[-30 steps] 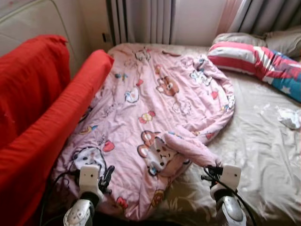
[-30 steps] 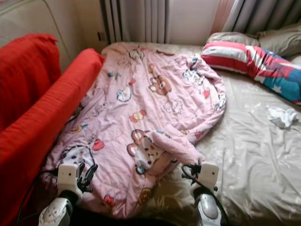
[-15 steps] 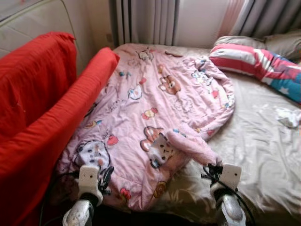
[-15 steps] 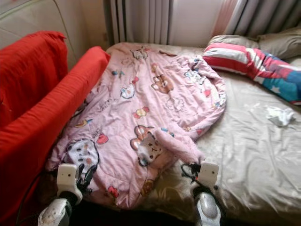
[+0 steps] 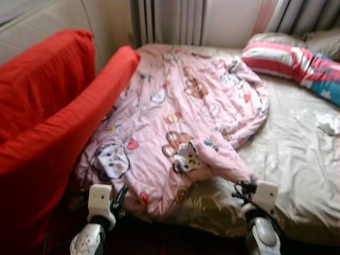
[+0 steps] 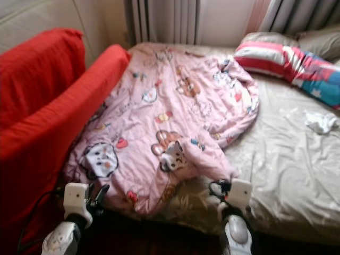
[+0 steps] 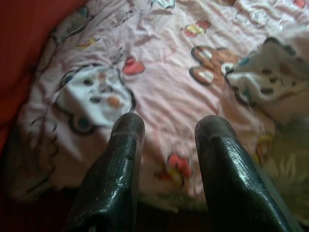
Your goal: Clean up the room
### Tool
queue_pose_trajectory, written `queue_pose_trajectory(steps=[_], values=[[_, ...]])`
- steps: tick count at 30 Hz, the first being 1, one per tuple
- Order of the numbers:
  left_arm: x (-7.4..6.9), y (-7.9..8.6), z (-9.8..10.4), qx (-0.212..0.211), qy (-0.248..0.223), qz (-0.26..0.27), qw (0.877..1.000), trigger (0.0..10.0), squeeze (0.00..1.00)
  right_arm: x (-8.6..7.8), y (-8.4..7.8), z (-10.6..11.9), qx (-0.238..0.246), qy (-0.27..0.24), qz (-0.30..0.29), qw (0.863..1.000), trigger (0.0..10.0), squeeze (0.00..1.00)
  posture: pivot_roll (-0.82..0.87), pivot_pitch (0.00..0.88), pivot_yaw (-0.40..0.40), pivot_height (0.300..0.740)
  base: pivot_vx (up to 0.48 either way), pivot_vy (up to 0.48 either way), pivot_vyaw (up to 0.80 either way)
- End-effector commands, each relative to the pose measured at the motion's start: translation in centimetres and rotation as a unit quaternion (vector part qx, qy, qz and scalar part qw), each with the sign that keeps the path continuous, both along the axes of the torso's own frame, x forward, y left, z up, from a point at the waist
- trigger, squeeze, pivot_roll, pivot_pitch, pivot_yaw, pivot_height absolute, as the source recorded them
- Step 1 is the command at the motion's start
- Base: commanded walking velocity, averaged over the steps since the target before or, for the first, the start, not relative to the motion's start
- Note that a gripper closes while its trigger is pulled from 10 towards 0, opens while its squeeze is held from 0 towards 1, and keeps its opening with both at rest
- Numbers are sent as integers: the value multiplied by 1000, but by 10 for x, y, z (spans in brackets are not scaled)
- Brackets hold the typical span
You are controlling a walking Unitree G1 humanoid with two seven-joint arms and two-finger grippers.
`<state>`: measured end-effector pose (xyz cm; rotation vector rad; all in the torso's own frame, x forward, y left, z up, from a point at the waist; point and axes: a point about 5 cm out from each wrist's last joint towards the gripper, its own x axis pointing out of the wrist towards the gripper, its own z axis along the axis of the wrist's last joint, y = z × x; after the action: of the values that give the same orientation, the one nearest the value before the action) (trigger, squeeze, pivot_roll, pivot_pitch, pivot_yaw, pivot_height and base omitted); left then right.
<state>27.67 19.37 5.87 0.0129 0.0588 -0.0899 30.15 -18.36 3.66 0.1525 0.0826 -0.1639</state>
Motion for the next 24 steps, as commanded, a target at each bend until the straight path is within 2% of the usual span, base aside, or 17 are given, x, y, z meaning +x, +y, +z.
queue_pose_trajectory(steps=[1, 8, 12, 14, 15, 16, 17, 18, 24], values=[[-4, 2, -6, 1, 16, 1, 1000, 10000, 0, -3, -5, -1, -4, 1, -12, 1000, 10000, 0, 29, 199, -2, 740, -277, 0, 0], [-4, 3, -6, 2, 15, 1, 1000, 10000, 0, -2, -10, 2, -11, -6, -31, 999, 10000, 0, 31, 196, 1, 740, -279, 0, 0], [-3, 3, -5, 2, 15, 1, 1000, 10000, 0, 1, -24, 11, -38, -22, -65, 997, 10000, 0, 31, 196, 4, 740, -277, 0, 0], [-3, 4, -5, 3, 15, 0, 1000, 10000, 0, 2, -45, 22, -58, -37, -118, 991, 10000, 0, 30, 195, 6, 740, -279, 0, 0], [-3, 4, -5, 3, 15, 0, 1000, 10000, 0, 2, -45, 22, -58, -37, -118, 991, 10000, 0, 30, 195, 6, 740, -277, 0, 0], [-3, 4, -5, 2, 15, 1, 1000, 10000, 0, 2, -60, 30, -70, -48, -157, 984, 10000, 0, 29, 193, 7, 740, -240, 0, 0], [-3, 4, -5, 1, 14, 1, 1000, 10000, 0, 2, -64, 32, -73, -52, -169, 982, 10000, 0, 29, 193, 7, 740, -240, 0, 0], [-3, 4, -5, 1, 15, 3, 1000, 10000, 0, 1, -75, 39, -84, -62, -199, 974, 10000, 0, 28, 193, 8, 740, 0, 0, 0], [-2, 4, -6, 4, 18, 2, 1000, 10000, 0, -6, -106, 59, -125, -88, -281, 947, 10000, 0, 25, 191, 11, 740, 0, 0, 0]])
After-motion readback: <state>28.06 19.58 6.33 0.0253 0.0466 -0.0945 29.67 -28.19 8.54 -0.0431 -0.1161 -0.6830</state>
